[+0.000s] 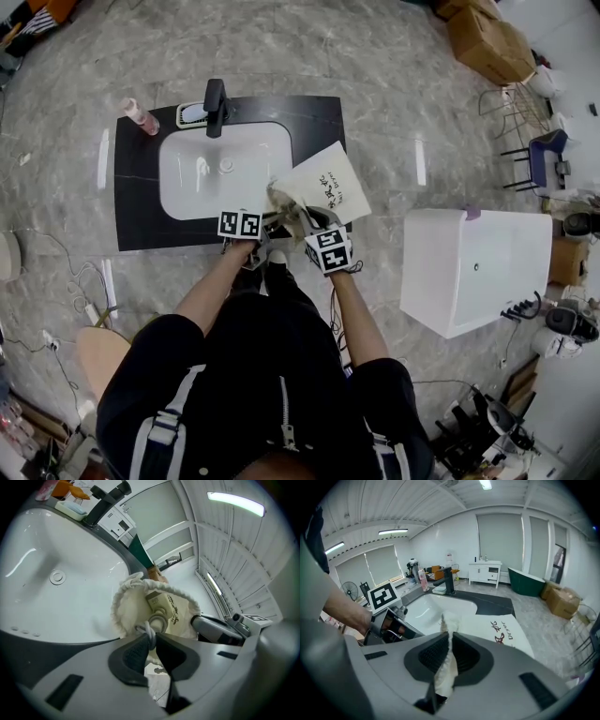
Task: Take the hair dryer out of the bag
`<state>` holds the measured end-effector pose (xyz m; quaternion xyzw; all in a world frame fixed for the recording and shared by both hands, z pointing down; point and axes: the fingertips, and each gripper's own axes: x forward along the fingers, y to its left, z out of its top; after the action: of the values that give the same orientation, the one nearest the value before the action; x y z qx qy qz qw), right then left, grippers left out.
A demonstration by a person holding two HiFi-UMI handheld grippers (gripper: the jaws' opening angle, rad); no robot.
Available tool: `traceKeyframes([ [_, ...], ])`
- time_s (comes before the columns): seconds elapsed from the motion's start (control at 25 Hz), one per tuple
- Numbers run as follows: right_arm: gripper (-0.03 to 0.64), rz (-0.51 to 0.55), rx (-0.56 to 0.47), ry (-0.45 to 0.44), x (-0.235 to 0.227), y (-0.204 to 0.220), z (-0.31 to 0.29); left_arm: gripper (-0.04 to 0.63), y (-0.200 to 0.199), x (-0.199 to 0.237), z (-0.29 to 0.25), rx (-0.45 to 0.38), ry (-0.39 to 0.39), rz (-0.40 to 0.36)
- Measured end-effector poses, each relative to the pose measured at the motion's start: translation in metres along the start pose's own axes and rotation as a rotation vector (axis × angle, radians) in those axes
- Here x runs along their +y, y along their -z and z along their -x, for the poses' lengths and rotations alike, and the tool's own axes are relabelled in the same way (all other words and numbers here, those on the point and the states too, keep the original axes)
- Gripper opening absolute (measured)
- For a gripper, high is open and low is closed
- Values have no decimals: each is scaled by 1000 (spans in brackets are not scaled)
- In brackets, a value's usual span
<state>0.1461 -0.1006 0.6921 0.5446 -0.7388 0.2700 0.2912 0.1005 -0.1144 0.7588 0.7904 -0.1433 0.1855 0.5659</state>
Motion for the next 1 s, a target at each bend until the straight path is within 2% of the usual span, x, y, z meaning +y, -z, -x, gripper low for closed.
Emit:
traceKeyframes([
  [1.0, 37, 3, 16, -8, 3, 5, -4, 63, 11, 15, 40, -30, -16, 14],
])
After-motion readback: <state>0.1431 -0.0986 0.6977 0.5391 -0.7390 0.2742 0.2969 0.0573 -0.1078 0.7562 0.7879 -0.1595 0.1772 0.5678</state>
